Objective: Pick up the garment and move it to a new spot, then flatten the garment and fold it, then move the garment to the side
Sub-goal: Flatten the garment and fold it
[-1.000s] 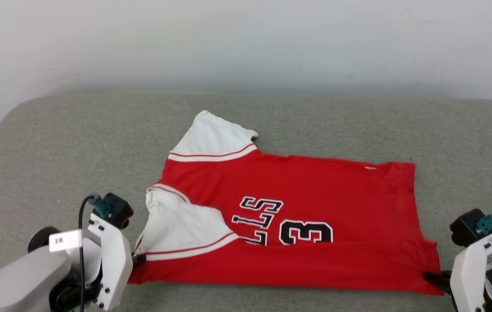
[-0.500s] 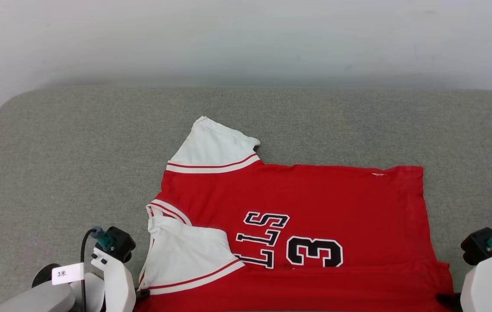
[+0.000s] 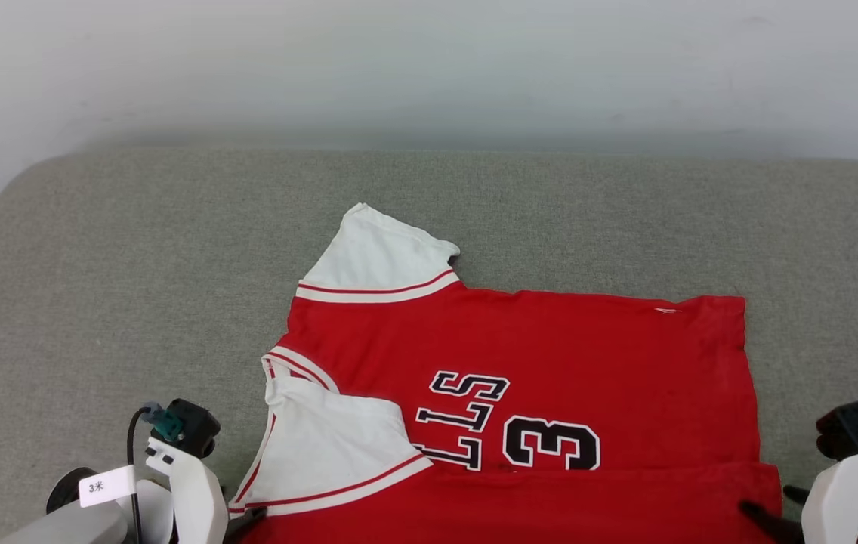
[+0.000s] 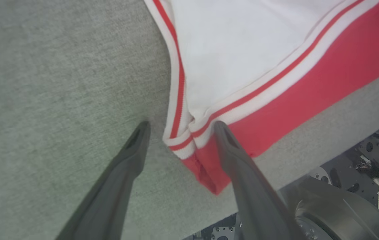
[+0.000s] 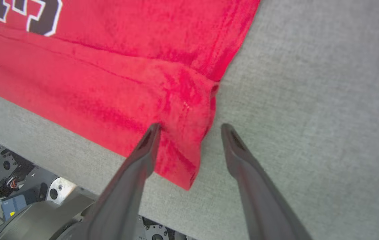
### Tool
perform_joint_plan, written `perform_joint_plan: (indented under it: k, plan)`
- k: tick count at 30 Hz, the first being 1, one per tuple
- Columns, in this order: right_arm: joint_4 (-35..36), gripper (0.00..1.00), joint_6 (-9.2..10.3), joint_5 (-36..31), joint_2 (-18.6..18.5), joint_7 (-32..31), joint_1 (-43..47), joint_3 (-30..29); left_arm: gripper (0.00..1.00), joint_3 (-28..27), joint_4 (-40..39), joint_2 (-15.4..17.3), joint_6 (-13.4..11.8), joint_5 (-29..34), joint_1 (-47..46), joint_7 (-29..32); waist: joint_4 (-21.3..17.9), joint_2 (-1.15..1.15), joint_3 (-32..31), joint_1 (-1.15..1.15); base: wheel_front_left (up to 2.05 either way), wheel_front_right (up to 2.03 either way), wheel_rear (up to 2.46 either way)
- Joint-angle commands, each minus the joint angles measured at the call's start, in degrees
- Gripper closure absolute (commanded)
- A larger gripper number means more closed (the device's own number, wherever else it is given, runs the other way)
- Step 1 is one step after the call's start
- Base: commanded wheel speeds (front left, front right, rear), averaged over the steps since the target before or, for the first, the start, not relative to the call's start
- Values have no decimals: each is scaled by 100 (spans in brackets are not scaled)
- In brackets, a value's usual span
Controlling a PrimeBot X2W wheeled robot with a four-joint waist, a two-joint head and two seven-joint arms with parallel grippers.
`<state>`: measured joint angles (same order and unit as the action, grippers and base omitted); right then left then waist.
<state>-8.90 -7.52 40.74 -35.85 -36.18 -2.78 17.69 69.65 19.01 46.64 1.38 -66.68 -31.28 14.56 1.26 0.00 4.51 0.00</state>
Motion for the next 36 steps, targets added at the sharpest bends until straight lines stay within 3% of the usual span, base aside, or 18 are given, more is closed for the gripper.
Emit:
perform_joint_plan:
  k: [1,6,13,20,26,30,36]
  plan:
    - [63,0,7,-43,51,182,104,-95,0,-30,0,71,-36,32,46,-58,14,0,-89,0,0,0,0]
    - [342,0,6,-406,257,1193,153,-624,0,-245,-165,156,-228,202,-169,-470,13,0,-213,0,0,0,0]
    - [678,0,6,-1416,1140,2783,156,-1628,0,-617,-80,104,-556,625,-719,-1189,-134,0,-172,0,0,0,0]
    - [1186,0,6,-2161,1908,3599,182,-2072,0,-917,288,-119,-455,771,-1499,-1355,-455,0,192,0,0,0,0]
    - [1464,0,6,-2444,2247,3825,122,-2042,0,-1026,695,-325,-122,627,-2215,-868,-739,0,642,0,0,0,0]
    - [1594,0,6,-2550,2406,3856,-33,-1936,0,-953,1089,-389,139,549,-2900,43,-993,0,1079,0,0,0,0]
    - [1679,0,6,-2616,2524,3875,-244,-1947,0,-862,1448,-519,265,462,-3782,1226,-1272,0,1709,0,0,0,0]
